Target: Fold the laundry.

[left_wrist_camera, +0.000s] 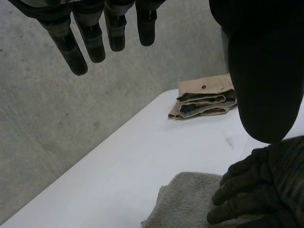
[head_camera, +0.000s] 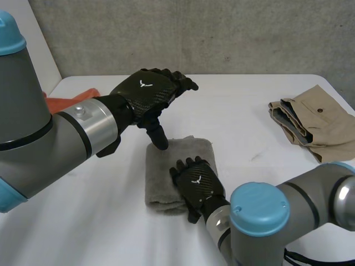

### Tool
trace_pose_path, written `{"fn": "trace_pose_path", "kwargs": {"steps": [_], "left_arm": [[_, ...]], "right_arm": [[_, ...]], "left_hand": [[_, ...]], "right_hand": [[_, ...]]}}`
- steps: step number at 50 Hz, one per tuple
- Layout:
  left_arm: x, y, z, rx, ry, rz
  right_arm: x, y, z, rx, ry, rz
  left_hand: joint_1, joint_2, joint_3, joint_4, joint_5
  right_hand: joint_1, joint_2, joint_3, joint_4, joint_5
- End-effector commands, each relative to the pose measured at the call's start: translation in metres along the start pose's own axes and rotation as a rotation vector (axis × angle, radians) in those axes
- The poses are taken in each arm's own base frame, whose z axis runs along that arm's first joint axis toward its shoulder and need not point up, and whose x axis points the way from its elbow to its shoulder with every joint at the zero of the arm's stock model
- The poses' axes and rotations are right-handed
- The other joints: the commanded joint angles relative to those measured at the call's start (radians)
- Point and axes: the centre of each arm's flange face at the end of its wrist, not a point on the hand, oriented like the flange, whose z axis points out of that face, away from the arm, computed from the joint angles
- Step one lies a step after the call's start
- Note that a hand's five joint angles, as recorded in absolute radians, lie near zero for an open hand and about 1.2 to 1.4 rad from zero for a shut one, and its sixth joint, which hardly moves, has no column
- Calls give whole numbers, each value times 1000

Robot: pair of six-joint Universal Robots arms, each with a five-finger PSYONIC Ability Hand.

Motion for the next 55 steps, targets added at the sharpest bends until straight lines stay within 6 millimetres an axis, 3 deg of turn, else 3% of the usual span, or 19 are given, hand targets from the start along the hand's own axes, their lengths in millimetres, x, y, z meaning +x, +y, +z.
{"fn": "trace_pose_path", "kwargs": {"steps": [1,6,20,29,31,41,55], "left_arm": [[-1,1,0,-2,-4,-3],[-1,0,0,0,-4,-2],[-1,-6,-4,20,-7,-21],[-3,-6,-3,29,-14,-38],[-3,-6,-3,28,-13,-38],[-3,-6,-3,30,-14,-37],[-4,-5,-3,29,-15,-41]], "right_arm": [[-3,6,13,-6,6,-6],[1,-1,20,33,25,-5],[5,-14,38,79,40,-17],[4,-12,51,85,45,-72],[5,-14,51,88,47,-71],[12,-18,37,20,28,-57],[9,-9,34,-9,14,-53]], "left_hand": [[34,19,12,20,2],[34,19,12,20,2],[34,19,12,20,2],[34,19,12,20,2],[34,19,12,20,2],[37,22,15,23,4],[37,22,15,23,4]], "right_hand": [[119,65,69,50,41],[257,203,207,188,179],[310,256,260,241,232],[633,579,583,564,555],[625,571,574,556,546],[146,92,96,77,68],[111,57,60,42,32]]}}
